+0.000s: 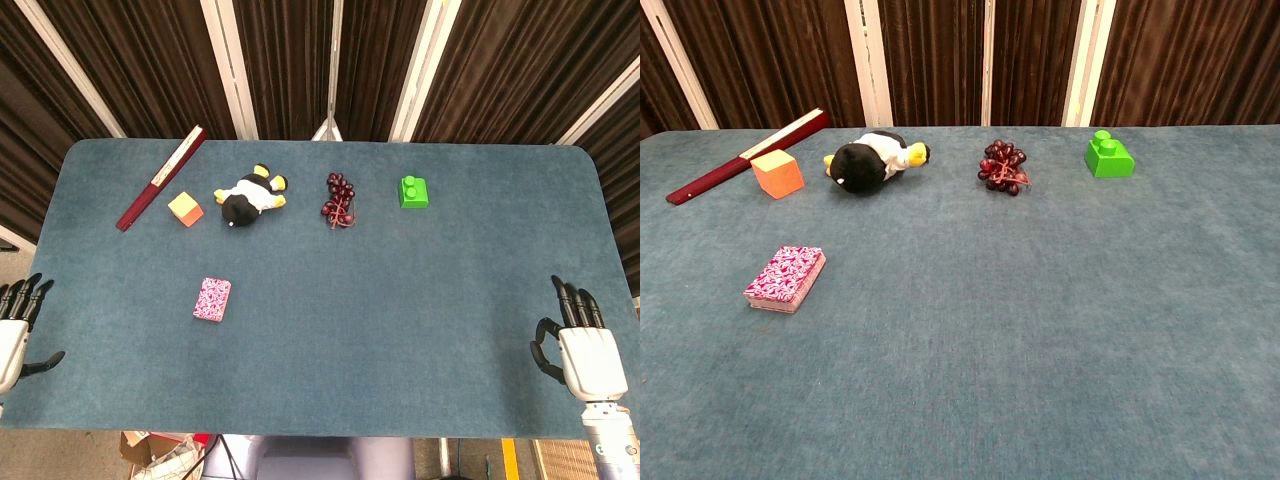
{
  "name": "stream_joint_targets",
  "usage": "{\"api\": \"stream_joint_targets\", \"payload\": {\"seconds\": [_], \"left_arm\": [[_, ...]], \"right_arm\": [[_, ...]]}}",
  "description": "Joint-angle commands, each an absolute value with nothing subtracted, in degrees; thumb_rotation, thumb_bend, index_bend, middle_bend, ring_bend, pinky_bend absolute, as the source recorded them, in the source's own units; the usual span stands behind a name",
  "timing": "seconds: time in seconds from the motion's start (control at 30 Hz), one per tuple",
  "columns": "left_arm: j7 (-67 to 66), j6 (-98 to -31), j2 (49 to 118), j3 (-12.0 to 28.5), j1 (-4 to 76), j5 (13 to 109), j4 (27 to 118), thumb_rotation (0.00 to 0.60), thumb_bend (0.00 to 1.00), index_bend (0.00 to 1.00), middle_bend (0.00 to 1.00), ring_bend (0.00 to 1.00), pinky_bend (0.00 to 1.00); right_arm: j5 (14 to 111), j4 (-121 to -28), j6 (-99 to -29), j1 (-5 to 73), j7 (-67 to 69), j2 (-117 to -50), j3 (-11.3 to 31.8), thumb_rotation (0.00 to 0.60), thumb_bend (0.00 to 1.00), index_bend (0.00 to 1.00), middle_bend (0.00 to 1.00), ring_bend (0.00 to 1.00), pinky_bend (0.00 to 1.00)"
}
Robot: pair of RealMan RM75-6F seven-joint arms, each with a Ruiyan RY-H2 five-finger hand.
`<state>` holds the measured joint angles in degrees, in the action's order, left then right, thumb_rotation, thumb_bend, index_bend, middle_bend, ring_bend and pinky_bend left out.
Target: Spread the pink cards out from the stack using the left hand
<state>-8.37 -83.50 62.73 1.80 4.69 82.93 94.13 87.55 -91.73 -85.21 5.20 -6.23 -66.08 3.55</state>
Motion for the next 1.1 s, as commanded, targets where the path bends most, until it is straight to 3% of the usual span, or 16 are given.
{"api": "stream_joint_targets", "payload": {"seconds": [0.03, 0.57, 0.63, 0.67, 0.73, 0.77, 0.8, 0.9, 1.0, 1.1], "left_arm": [[-8.0, -83.6, 62.7, 1.8, 4.6, 82.9, 93.9, 0.600, 0.02, 0.00, 0.00, 0.00, 0.01], [-10.1, -80.5, 62.0, 2.6, 6.2, 80.8, 95.6, 0.600, 0.02, 0.00, 0.00, 0.00, 0.01], [-11.3, -79.7, 61.8, 3.1, 7.1, 80.4, 96.4, 0.600, 0.02, 0.00, 0.01, 0.02, 0.07], [-11.8, -79.5, 61.7, 3.5, 7.5, 80.3, 96.7, 0.600, 0.02, 0.00, 0.08, 0.10, 0.17], [-14.3, -79.0, 62.0, 4.6, 9.1, 80.4, 97.4, 0.600, 0.02, 0.00, 0.32, 0.34, 0.44], [-16.5, -76.9, 63.0, 5.9, 11.7, 80.7, 97.9, 0.600, 0.03, 0.02, 0.52, 0.51, 0.62], [-19.0, -74.2, 63.7, 6.9, 13.6, 78.5, 98.7, 0.600, 0.04, 0.06, 0.64, 0.62, 0.73], [-23.1, -70.1, 64.8, 8.3, 16.5, 74.1, 100.1, 0.600, 0.09, 0.19, 0.83, 0.78, 0.87], [-27.8, -64.5, 66.1, 9.9, 20.2, 66.4, 101.9, 0.600, 0.13, 0.21, 0.91, 0.85, 0.93], [-32.4, -60.8, 66.8, 11.0, 23.4, 58.4, 102.9, 0.600, 0.14, 0.21, 0.93, 0.87, 0.95]], "right_arm": [[87.9, -91.6, -85.5, 5.3, -6.2, -66.2, 3.6, 0.600, 0.41, 0.00, 0.00, 0.00, 0.07], [88.5, -91.9, -84.9, 5.7, -4.8, -66.3, 3.4, 0.600, 0.41, 0.00, 0.00, 0.00, 0.07], [88.3, -92.0, -84.6, 5.8, -4.3, -66.3, 3.4, 0.600, 0.41, 0.00, 0.00, 0.00, 0.07], [88.3, -91.9, -84.6, 5.9, -4.1, -66.3, 3.3, 0.600, 0.41, 0.00, 0.00, 0.00, 0.07], [88.3, -91.9, -84.3, 6.0, -3.4, -66.1, 3.4, 0.600, 0.41, 0.00, 0.00, 0.00, 0.07], [88.4, -92.0, -84.3, 6.1, -2.8, -66.1, 3.4, 0.600, 0.41, 0.00, 0.00, 0.00, 0.07], [88.7, -92.0, -84.2, 6.2, -2.5, -66.1, 3.3, 0.600, 0.41, 0.00, 0.00, 0.00, 0.07], [88.7, -92.2, -83.9, 6.4, -2.6, -66.0, 3.3, 0.600, 0.41, 0.00, 0.00, 0.00, 0.07], [88.6, -92.3, -83.5, 6.6, -2.5, -66.1, 3.3, 0.600, 0.41, 0.00, 0.00, 0.00, 0.07], [88.4, -92.4, -83.3, 6.7, -2.0, -66.0, 3.3, 0.600, 0.41, 0.00, 0.00, 0.00, 0.07]]}}
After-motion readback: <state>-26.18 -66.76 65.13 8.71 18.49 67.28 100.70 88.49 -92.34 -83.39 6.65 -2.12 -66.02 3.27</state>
